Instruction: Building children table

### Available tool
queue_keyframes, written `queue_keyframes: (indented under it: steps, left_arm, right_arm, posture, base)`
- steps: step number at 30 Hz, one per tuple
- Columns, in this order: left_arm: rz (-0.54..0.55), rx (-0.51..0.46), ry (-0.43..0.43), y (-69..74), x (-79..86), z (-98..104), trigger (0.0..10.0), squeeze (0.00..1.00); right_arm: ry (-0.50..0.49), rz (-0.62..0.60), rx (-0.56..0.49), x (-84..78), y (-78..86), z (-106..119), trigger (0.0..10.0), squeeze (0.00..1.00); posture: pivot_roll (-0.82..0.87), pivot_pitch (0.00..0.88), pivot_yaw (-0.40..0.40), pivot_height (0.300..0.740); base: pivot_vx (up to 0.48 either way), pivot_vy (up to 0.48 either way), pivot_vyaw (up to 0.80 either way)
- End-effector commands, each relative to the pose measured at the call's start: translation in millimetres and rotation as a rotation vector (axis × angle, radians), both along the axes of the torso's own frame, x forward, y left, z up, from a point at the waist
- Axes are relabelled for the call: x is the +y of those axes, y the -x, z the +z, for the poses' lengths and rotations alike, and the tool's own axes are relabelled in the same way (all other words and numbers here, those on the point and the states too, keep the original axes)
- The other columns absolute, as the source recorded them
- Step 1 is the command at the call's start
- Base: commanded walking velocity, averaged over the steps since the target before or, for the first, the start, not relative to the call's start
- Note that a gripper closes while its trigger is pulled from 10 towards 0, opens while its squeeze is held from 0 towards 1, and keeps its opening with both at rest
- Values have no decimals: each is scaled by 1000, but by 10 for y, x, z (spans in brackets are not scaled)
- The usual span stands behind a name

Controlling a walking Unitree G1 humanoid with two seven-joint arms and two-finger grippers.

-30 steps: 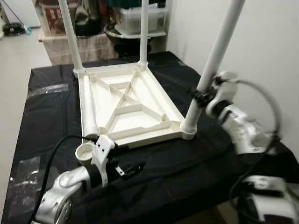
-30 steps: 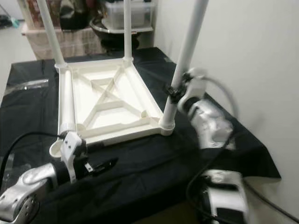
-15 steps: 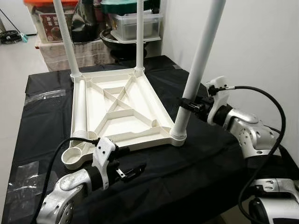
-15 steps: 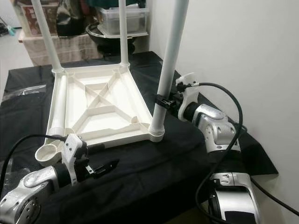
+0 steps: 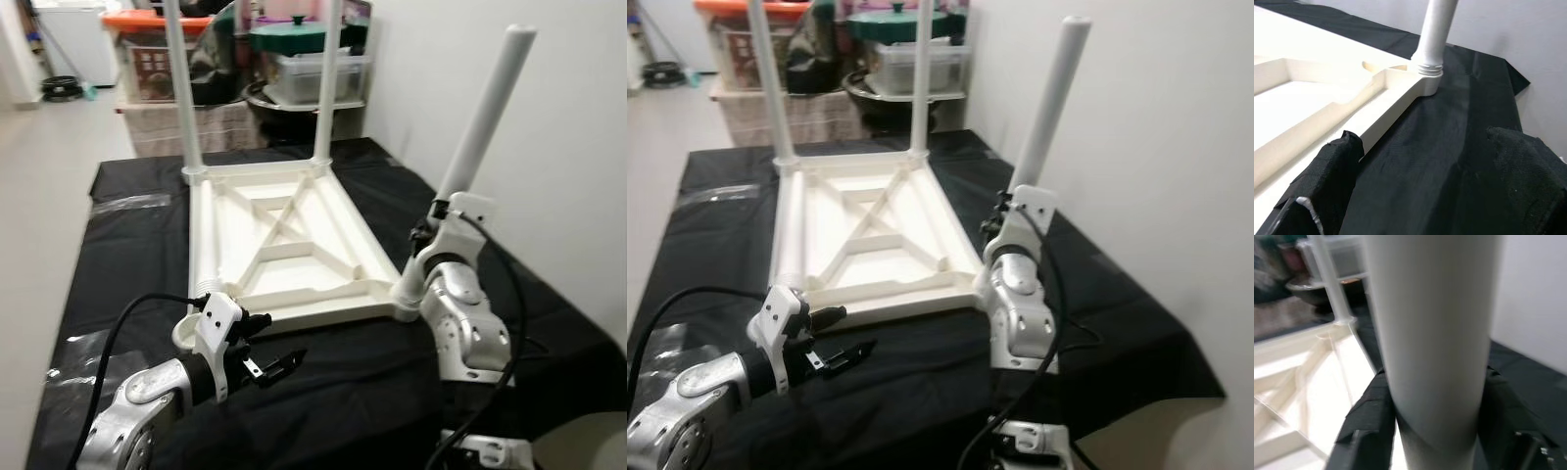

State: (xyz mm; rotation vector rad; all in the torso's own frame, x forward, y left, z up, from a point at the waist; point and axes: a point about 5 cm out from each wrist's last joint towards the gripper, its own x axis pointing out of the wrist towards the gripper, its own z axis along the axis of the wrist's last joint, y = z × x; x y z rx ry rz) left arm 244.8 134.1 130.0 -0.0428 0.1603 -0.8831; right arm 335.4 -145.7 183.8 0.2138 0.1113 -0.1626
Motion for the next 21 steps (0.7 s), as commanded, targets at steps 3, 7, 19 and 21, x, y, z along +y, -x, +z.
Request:
queue_keyframes:
  steps: [3,7,19,21]
  left_arm:
    - [-15,2,-1,-4,-17,-1,10000,0]
    - [-17,6,8,-1,-22,-6,10000,0]
    - [-24,4,10,2,-33,-1,10000,0]
    - [-20,4,8,9,-19,1,10000,0]
  right_arm:
    - [-37,85,37,57,22,-126,10000,1000]
    - [-133,623,-148,95,4,286,10000,0]
    - [133,1197,-124,159,439,81,10000,0]
    - [132,1179,-103,183,364,46,10000,0]
  posture:
    - [78,0,-62,740]
    - [65,0,-59,740]
    - [78,0,-67,740]
    - [83,0,-70,740]
  base:
    - [0,0,0]
    - [0,0,0]
    - [0,0,0]
    - [0,0,0]
